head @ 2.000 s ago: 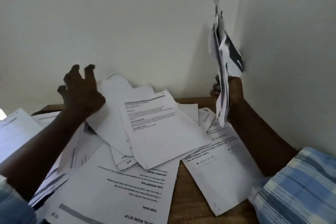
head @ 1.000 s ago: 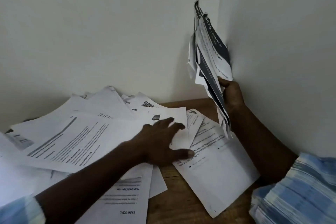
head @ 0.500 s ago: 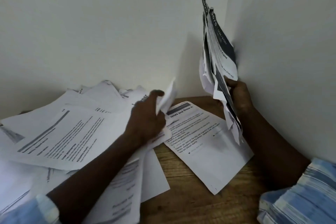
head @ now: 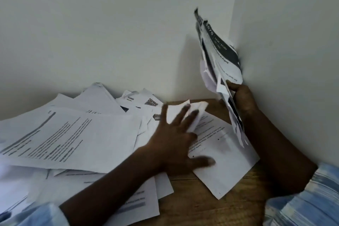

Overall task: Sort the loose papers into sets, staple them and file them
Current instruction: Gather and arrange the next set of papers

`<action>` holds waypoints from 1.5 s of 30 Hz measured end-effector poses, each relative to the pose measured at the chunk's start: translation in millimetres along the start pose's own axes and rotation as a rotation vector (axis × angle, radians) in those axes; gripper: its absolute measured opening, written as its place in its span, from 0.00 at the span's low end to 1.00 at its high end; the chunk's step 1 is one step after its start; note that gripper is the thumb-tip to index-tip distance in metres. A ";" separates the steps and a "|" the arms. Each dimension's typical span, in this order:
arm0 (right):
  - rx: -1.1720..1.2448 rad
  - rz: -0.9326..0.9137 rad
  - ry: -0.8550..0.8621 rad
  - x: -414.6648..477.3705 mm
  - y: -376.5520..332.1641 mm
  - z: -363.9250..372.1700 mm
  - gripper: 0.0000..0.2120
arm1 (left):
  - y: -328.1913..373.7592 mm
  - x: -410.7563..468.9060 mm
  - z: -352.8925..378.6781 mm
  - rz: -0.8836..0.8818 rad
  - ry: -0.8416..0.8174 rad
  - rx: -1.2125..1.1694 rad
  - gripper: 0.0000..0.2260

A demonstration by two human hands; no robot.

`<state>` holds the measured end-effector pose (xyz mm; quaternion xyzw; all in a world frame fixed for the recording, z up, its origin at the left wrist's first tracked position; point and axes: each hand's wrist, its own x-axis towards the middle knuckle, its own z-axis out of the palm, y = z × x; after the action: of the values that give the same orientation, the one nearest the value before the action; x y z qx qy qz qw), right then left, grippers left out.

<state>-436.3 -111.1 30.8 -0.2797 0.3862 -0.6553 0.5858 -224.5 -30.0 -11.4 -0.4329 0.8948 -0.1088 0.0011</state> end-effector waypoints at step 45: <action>-0.424 -0.313 0.126 -111.2 17.9 73.9 0.08 | -119.9 -234.6 -170.7 -0.179 1.067 -0.088 0.14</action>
<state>-348.4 -15.2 65.8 -0.4110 0.5027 -0.6585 0.3804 -1.4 112.8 157.1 -0.3919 0.7344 -0.2756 -0.4808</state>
